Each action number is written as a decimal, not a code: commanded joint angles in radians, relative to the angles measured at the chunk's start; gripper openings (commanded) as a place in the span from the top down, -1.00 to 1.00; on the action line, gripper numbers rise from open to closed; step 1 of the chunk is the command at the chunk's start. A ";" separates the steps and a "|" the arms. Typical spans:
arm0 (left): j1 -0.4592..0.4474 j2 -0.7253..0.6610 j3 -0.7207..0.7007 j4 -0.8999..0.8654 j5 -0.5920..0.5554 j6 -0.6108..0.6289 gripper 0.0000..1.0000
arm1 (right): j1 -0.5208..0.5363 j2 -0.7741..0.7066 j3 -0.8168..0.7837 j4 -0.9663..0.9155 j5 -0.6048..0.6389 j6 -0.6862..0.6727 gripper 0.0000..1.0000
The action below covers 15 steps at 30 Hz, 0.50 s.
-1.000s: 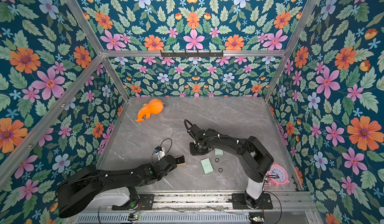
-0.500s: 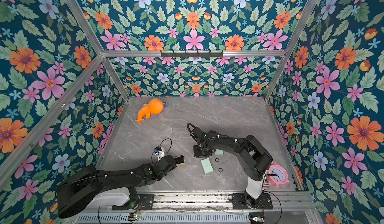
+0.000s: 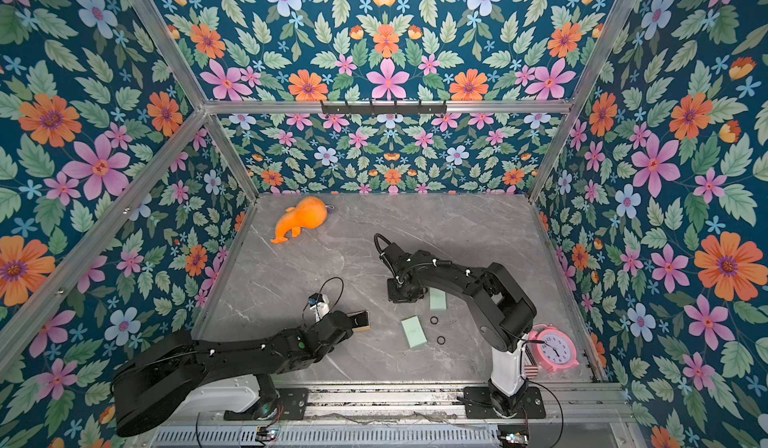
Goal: Take the rings out of the lift-off lid box
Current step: Adjust the ring at the center of the board.
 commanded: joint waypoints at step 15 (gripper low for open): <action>-0.001 0.025 0.014 -0.029 -0.024 0.008 0.55 | 0.037 0.112 0.161 -0.076 0.077 -0.079 0.48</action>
